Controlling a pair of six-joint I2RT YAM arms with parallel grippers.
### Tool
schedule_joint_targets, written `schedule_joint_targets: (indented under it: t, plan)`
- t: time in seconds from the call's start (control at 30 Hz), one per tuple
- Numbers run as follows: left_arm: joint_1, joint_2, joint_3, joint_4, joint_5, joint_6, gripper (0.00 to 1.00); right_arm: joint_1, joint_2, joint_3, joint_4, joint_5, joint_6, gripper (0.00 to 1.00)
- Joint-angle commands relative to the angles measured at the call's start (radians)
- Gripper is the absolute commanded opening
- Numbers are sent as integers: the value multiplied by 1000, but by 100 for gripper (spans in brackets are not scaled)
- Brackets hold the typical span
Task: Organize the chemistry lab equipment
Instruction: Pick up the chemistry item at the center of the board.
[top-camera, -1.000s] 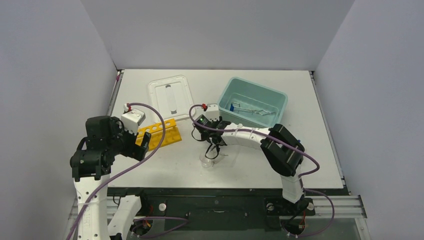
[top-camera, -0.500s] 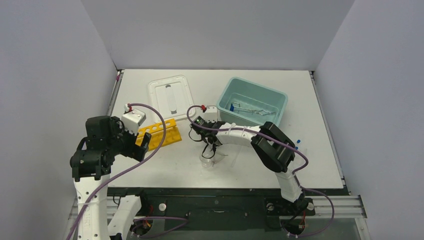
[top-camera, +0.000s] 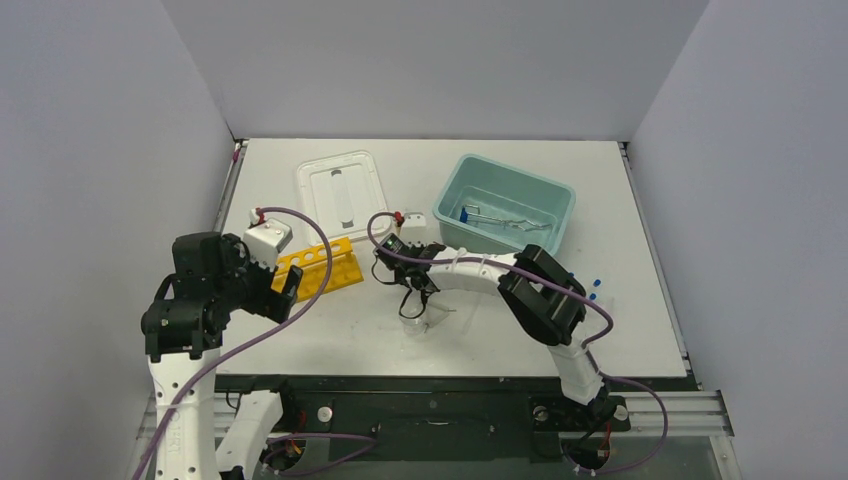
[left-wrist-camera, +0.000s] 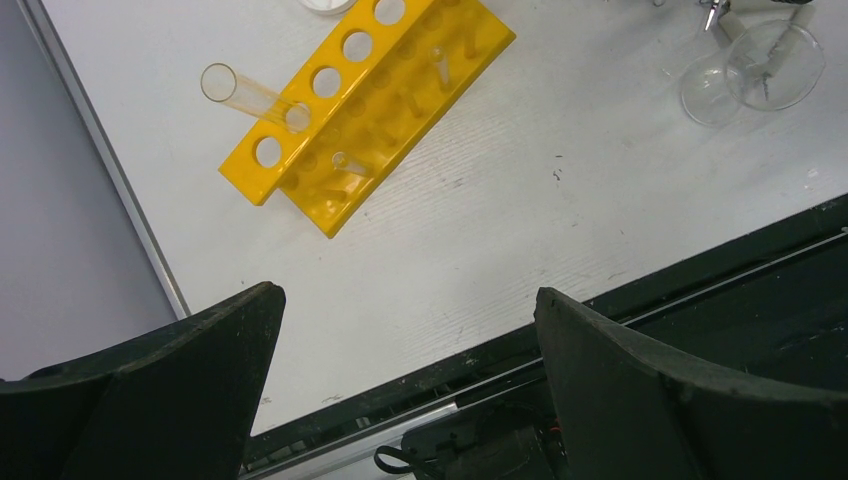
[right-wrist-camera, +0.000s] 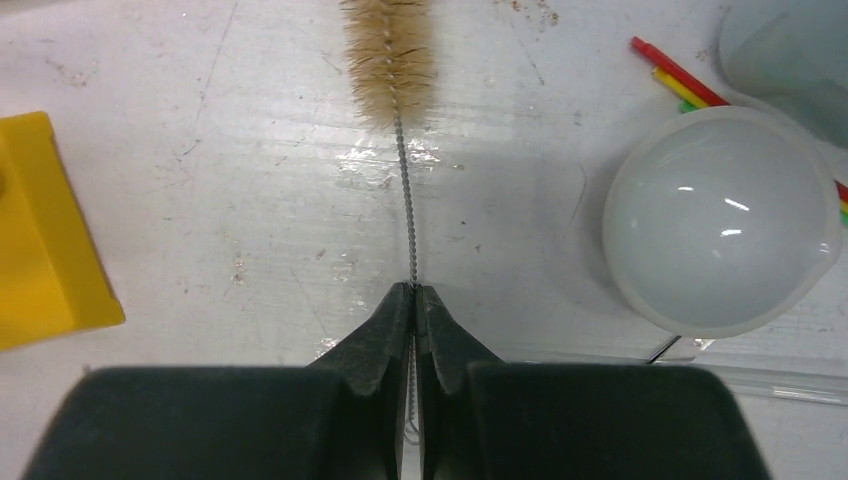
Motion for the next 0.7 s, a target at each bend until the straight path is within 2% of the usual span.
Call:
schedule_joint_targets:
  t: [0.0, 0.33, 0.47, 0.57, 0.67]
  plan:
    - [4, 1, -3, 32, 16, -5, 97, -6, -46, 50, 39, -29, -59, 0]
    - [4, 7, -11, 21, 23, -5, 100, -73, -185, 75, 77, -155, -197, 0]
    - [4, 11, -8, 18, 24, -2, 97, -119, -238, 113, 76, -305, -282, 0]
    - [4, 15, -3, 8, 12, 4, 95, -149, -289, 153, 12, -448, -396, 0]
    - [4, 15, -2, 4, 8, 8, 94, -186, -321, 255, -136, -465, -565, 0]
